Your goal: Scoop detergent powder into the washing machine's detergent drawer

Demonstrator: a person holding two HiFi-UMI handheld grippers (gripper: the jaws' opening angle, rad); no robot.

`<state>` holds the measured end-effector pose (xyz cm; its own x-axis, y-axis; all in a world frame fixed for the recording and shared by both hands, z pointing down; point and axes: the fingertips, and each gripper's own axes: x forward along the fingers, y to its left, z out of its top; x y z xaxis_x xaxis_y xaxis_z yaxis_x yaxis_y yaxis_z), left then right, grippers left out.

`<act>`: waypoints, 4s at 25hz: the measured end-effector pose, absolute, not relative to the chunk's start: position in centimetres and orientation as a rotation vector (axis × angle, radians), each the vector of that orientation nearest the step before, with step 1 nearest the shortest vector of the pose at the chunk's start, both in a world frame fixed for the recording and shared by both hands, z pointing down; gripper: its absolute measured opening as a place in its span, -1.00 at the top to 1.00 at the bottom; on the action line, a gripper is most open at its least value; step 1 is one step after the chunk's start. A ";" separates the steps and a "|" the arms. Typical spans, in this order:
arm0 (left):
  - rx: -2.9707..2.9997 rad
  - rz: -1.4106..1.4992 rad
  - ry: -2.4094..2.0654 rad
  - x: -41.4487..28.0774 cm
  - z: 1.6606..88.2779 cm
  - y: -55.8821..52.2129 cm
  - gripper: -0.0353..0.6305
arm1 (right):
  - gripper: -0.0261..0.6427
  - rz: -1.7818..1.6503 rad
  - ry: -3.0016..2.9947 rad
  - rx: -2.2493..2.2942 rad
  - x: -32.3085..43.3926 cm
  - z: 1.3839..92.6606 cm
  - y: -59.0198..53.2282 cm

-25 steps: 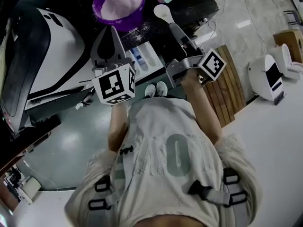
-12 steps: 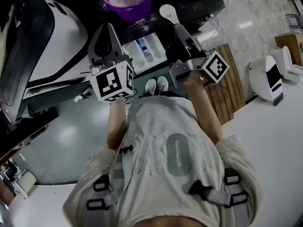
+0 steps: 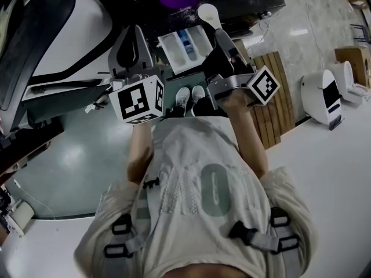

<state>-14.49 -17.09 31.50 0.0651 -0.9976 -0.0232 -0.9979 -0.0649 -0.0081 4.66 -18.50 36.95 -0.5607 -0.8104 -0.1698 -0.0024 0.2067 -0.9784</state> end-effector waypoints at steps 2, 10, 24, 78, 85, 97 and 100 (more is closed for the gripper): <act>-2.266 0.023 2.152 -15.2 31.8 -16.3 0.83 | 0.89 -1.439 1.781 -0.752 3.8 37.1 -17.9; -2.159 0.021 2.256 -17.0 31.5 -13.4 0.83 | 0.89 -1.469 1.884 -0.703 2.3 37.0 -16.5; -2.018 0.006 2.407 -16.7 31.7 -9.5 0.83 | 0.89 -1.570 1.945 -0.590 1.8 37.8 -14.7; -1.894 -0.059 2.588 -23.1 35.1 -8.5 0.83 | 0.89 -0.008 3.591 -1.044 -4.6 44.5 -13.6; -1.883 -0.065 2.615 -23.3 35.7 -8.3 0.83 | 0.89 0.626 3.721 -1.012 -4.7 45.7 -13.6; -1.871 -0.086 2.643 -23.4 36.6 -8.2 0.83 | 0.89 2.073 3.478 -0.688 -4.7 48.3 -13.2; -1.869 -0.091 2.646 -23.3 36.7 -8.2 0.83 | 0.89 2.107 3.463 -0.645 -4.6 48.5 -13.3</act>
<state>-23.33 -8.21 36.66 -0.3315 -0.9367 0.1129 -0.9422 0.3348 0.0112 -4.59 -13.27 48.46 -0.5325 -0.6295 0.5659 0.2130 0.5473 0.8093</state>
